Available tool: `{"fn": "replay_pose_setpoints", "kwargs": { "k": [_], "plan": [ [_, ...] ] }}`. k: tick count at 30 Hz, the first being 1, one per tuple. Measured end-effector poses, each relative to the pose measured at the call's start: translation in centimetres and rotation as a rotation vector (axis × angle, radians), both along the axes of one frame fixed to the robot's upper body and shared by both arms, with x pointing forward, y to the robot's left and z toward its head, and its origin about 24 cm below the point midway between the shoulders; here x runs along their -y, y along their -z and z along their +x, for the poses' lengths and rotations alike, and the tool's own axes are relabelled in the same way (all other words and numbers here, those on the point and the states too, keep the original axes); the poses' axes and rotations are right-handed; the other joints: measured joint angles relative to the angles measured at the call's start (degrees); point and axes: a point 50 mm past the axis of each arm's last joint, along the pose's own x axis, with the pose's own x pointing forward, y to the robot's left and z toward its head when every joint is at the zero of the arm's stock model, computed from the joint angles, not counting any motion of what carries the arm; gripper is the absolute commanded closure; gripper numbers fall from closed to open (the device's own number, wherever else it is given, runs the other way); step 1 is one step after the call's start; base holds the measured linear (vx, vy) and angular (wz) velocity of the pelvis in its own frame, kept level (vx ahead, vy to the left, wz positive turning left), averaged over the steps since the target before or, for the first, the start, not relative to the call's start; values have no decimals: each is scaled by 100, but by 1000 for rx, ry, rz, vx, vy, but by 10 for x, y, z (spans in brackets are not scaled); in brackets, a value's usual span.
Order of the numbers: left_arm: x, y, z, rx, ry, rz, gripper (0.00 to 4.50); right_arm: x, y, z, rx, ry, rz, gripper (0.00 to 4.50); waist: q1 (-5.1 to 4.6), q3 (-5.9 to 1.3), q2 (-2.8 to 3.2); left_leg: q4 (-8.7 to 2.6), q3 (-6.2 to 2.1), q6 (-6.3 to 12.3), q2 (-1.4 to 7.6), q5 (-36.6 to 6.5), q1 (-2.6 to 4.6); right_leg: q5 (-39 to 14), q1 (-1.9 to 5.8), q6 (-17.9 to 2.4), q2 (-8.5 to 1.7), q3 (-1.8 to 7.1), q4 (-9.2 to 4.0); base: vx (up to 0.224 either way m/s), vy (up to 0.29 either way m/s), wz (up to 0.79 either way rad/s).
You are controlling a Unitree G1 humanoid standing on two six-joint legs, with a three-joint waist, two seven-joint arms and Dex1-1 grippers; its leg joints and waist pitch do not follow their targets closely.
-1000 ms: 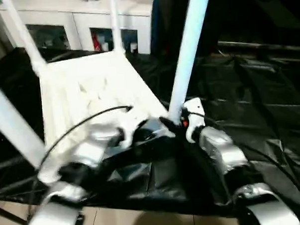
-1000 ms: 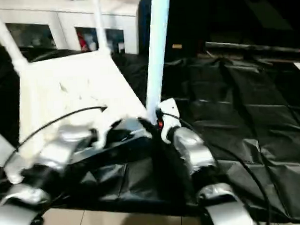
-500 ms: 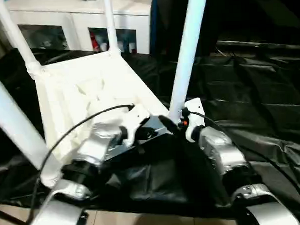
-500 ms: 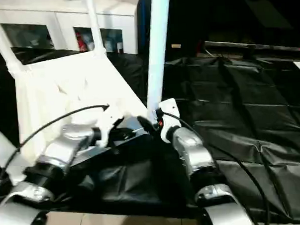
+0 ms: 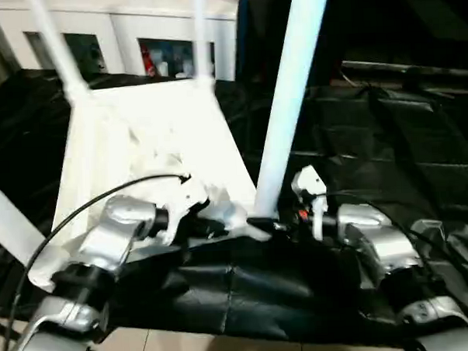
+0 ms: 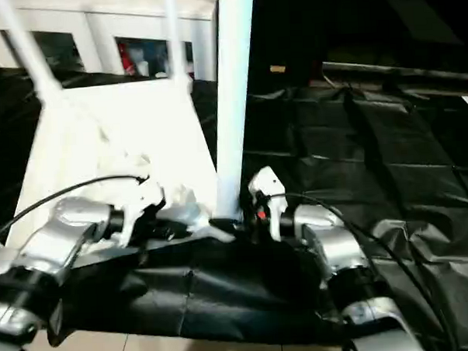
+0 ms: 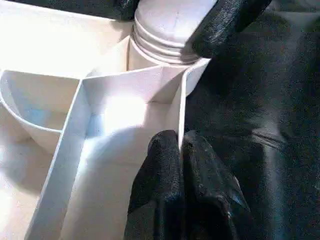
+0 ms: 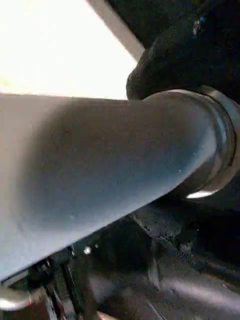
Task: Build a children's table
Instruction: Rotate leg to tighten
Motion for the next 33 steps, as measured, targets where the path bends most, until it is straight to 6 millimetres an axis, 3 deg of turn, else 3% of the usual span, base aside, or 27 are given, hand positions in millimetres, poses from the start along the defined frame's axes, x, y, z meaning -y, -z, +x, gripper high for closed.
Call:
{"fn": "replay_pose_setpoints", "kwargs": {
  "k": [7,13,17,20,22,25,26,33],
  "plan": [
    [0,1,0,3,-20,1,450,-2,1,0,2,26,5,187,15,-1,-5,1,0,-1,0,1,6,0,1,0,0,1,5,0,0,0],
    [22,5,24,69,-241,3,450,-14,9,21,19,432,20,188,-101,-3,-6,7,0,-8,-8,11,37,33,19,-13,-4,13,10,0,0,0],
    [42,7,34,103,-342,6,450,-22,9,33,17,655,8,188,-117,-6,6,3,0,-8,-17,11,46,39,25,-11,-10,18,5,0,0,0],
    [46,8,35,101,-350,0,450,-22,9,33,28,675,2,188,-98,-18,26,-2,0,-7,-17,11,46,31,28,3,-10,17,-4,0,0,0],
    [47,8,35,97,-352,-4,450,-22,9,33,36,676,5,132,-93,-27,42,-2,1,-6,-18,12,45,27,31,10,-10,17,-8,0,0,0],
    [48,8,35,96,-348,-4,450,-22,10,33,47,660,-1,132,-88,-26,41,-3,1,-4,-17,12,45,27,31,10,-10,15,-10,0,0,0],
    [48,8,35,96,-347,-4,450,-21,9,33,49,652,-5,108,-88,-26,41,-3,1,-3,-17,13,44,27,31,10,-10,16,-10,0,0,0],
    [32,4,30,101,-229,4,450,-5,7,23,53,428,1,108,-90,-21,34,-14,-4,-1,-9,13,20,26,17,11,-3,5,-22,0,0,0]
  ]
}}
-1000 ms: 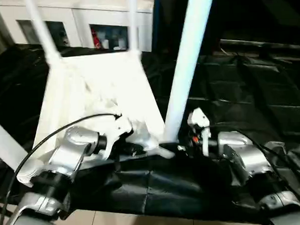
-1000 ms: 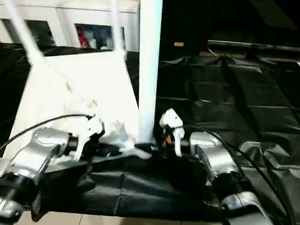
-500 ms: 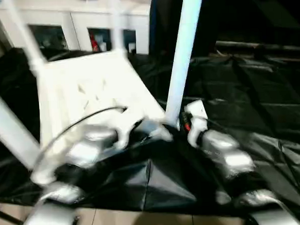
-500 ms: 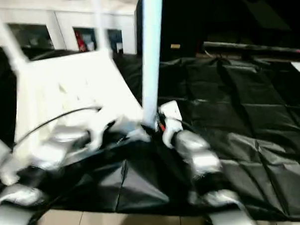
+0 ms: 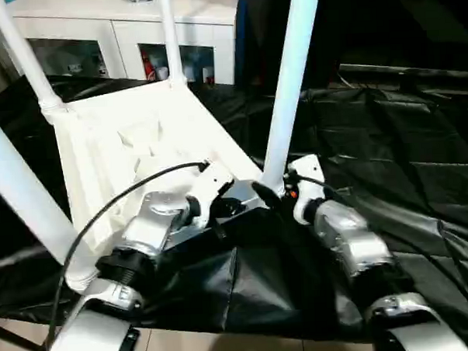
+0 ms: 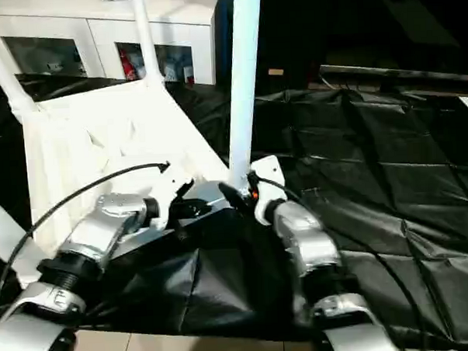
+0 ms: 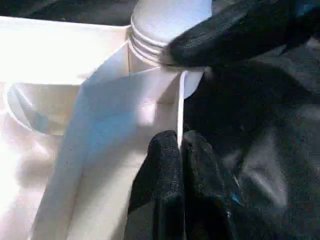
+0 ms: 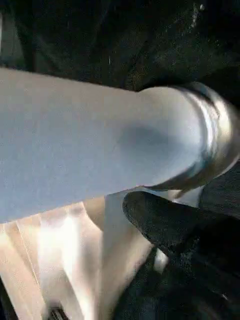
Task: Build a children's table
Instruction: Rotate leg to tighten
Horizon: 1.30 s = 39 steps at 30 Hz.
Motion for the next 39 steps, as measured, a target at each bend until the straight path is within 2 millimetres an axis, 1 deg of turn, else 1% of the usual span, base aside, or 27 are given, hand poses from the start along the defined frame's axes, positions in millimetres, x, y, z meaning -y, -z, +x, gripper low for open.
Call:
{"fn": "replay_pose_setpoints", "kwargs": {
  "k": [3,6,8,9,10,12,13,14,15,17,21,24,26,30,33,36,39],
  "plan": [
    [-17,-1,-8,-15,85,15,450,5,-2,-8,-13,-155,5,108,-13,4,-7,-1,0,1,7,0,-10,0,-10,0,6,-2,1,0,0,0],
    [-26,-3,-13,-43,149,15,450,7,-5,-13,-40,-262,16,108,-13,17,-27,5,1,2,7,-1,-17,0,-13,0,6,-2,1,0,0,0],
    [-29,-4,-18,-61,189,17,450,7,-5,-16,-51,-315,20,108,-4,19,-32,6,3,4,6,-3,-20,0,-15,-1,5,-1,-1,0,0,0],
    [-31,-4,-21,-78,216,14,450,6,-6,-19,-61,-362,22,131,9,21,-33,5,3,5,6,-3,-22,-1,-17,-1,5,-2,-1,0,0,0],
    [-32,-4,-23,-92,235,13,450,6,-7,-20,-69,-390,25,139,31,21,-34,6,3,5,7,-4,-22,-2,-17,-3,5,-3,0,0,0,0],
    [-30,-5,-26,-106,271,7,450,5,-8,-22,-71,-417,28,139,115,21,-34,7,4,5,7,-4,-22,-2,-17,-3,4,-2,1,0,0,0],
    [-29,-4,-27,-111,279,5,450,5,-8,-23,-72,-426,26,144,140,21,-35,7,4,5,7,-3,-21,-2,-17,-3,4,-2,1,0,0,0],
    [-30,-4,-27,-111,280,4,450,4,-7,-24,-74,-435,26,157,151,21,-35,11,4,5,7,-3,-21,-2,-17,-3,3,-2,4,0,0,0],
    [-30,-4,-27,-111,281,4,450,5,-7,-24,-74,-438,25,157,151,22,-35,15,4,5,7,-3,-21,-1,-16,-4,3,-2,6,0,0,0],
    [-29,-4,-28,-111,283,4,450,4,-7,-24,-76,-442,24,180,149,22,-36,16,4,4,6,-3,-21,-1,-15,-4,2,-1,7,0,0,0],
    [-28,-4,-28,-107,283,2,450,2,-6,-26,-76,-446,28,189,156,22,-36,15,4,4,5,-4,-21,-1,-15,-4,1,-1,6,0,0,0],
    [-25,-3,-26,-87,256,6,450,3,-6,-24,-76,-392,30,191,151,22,-37,21,4,5,5,-2,-17,-1,-13,-4,0,0,15,0,0,0],
    [-19,-1,-20,-61,195,6,450,3,-3,-18,-62,-277,39,191,129,20,-38,28,4,9,5,5,-2,3,-4,-8,-1,3,26,0,0,0],
    [1,3,-5,-16,53,1,450,-2,4,-5,-41,29,62,193,87,20,-37,19,5,6,-4,6,32,18,10,-23,-6,9,21,-13,0,-1],
    [15,5,0,-3,-14,-5,450,-5,5,2,-40,185,59,194,80,16,-23,11,6,6,-11,6,40,10,15,-1,-11,12,16,0,0,0],
    [23,6,2,-2,-49,-14,450,-6,5,5,-29,259,51,194,87,0,4,7,7,6,-15,6,40,19,16,-14,-14,13,13,0,0,0],
    [25,7,3,-7,-54,-20,450,-6,4,5,-8,264,44,194,99,-18,37,5,8,7,-16,6,38,10,18,0,-14,13,7,0,0,0]
  ]
}}
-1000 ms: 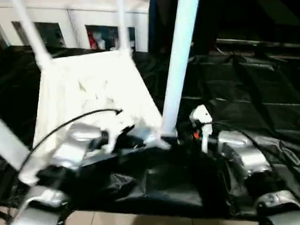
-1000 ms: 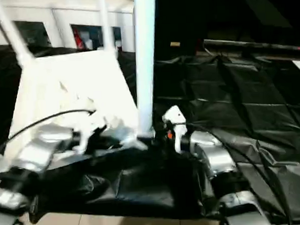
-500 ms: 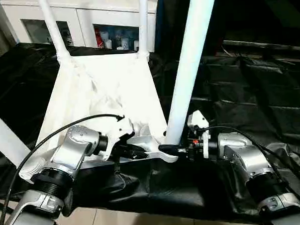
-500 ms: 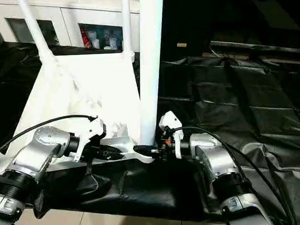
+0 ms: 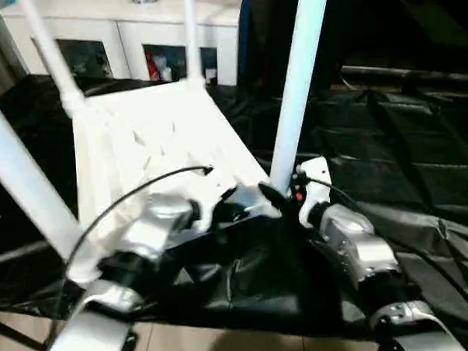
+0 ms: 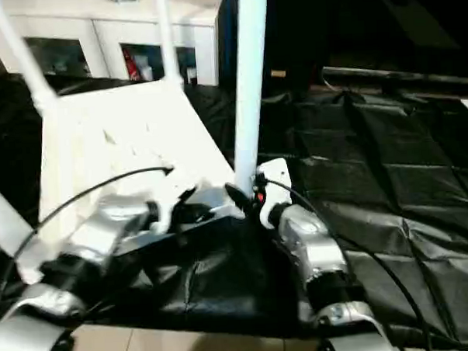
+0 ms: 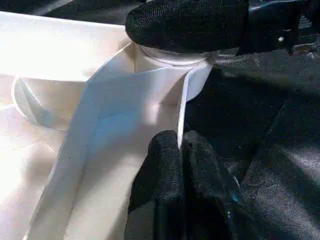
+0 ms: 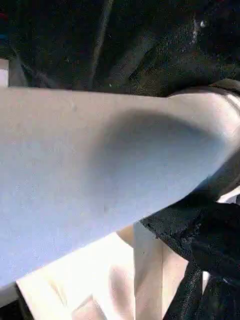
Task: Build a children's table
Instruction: Rotate leg to tighten
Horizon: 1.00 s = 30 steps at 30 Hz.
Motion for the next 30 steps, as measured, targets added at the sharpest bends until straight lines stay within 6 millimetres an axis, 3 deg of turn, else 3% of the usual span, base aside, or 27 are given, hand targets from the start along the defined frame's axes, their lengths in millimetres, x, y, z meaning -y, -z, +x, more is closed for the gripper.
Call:
{"fn": "replay_pose_setpoints", "kwargs": {
  "k": [1,4,10,14,19,23,30],
  "plan": [
    [0,0,0,1,2,-1,450,0,0,0,-1,-1,3,139,7,-2,4,-6,0,0,0,0,0,-1,-1,2,0,-1,-3,0,0,0],
    [-1,-1,0,-2,15,-2,450,2,0,-1,1,-42,-9,110,10,-2,3,-9,0,0,2,0,-1,-3,-3,4,1,-3,-3,0,0,0],
    [-16,-3,-6,-19,86,1,450,7,-4,-6,2,-236,-19,98,-45,11,-18,-21,0,0,9,-1,-4,-6,-8,8,8,-6,-10,0,0,0],
    [-34,-5,-14,-42,170,4,450,16,-8,-14,-31,-439,-12,130,-54,19,-32,-25,-1,0,17,0,-9,-7,-13,7,16,-10,-10,0,0,0],
    [-45,-8,-22,-72,254,2,450,20,-11,-21,-64,-594,0,169,18,36,-58,-24,2,0,17,-1,-15,-8,-16,6,15,-10,-11,0,0,0],
    [-49,-9,-25,-81,285,1,450,20,-13,-24,-74,-660,-5,194,39,39,-63,-23,3,0,16,-1,-27,-8,-25,5,14,-9,-11,0,0,0],
    [-55,-11,-30,-99,320,-7,450,19,-16,-28,-89,-742,-7,197,49,41,-68,-18,3,1,17,0,-51,-9,-44,4,13,-12,-6,0,0,0]
  ]
}}
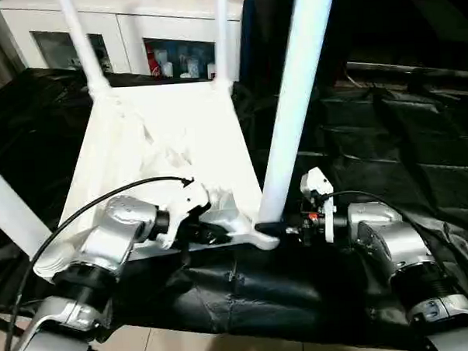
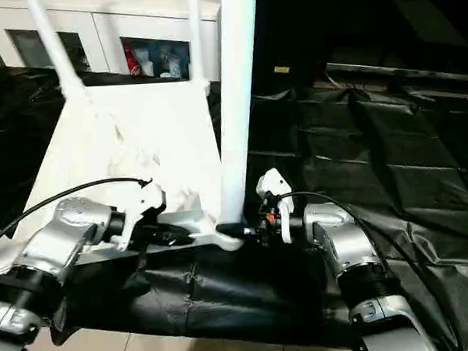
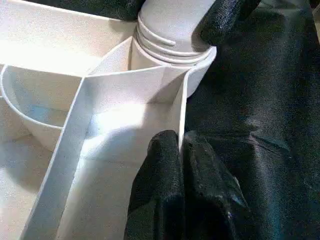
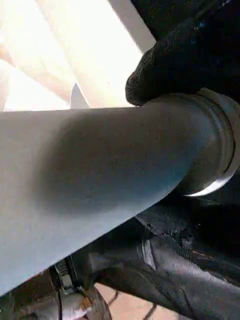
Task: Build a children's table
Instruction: Rotate leg to tighten
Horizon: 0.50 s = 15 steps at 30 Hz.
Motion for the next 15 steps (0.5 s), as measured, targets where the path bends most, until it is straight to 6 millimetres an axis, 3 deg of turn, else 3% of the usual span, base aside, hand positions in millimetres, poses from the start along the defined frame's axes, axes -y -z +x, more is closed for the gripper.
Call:
{"fn": "replay_pose_setpoints", "kwargs": {
  "k": [3,6,10,15],
  "plan": [
    [0,0,0,0,-7,2,450,0,1,-1,0,6,3,197,-1,0,-1,3,0,0,0,0,-1,0,0,0,0,0,1,0,0,0],
    [4,2,6,37,-73,11,450,-3,6,4,28,130,14,197,-25,-3,-5,12,-1,-1,1,1,6,2,1,-3,-1,3,14,0,0,0],
    [29,6,26,102,-263,20,450,-13,16,23,43,527,41,199,-161,-4,-5,21,-2,-14,-3,11,36,23,18,-25,-6,6,16,0,0,0],
    [56,8,37,116,-406,13,450,-22,15,36,47,812,27,199,-182,-15,28,8,-1,-14,-17,11,49,23,29,-18,-15,10,2,0,0,0]
  ]
}}
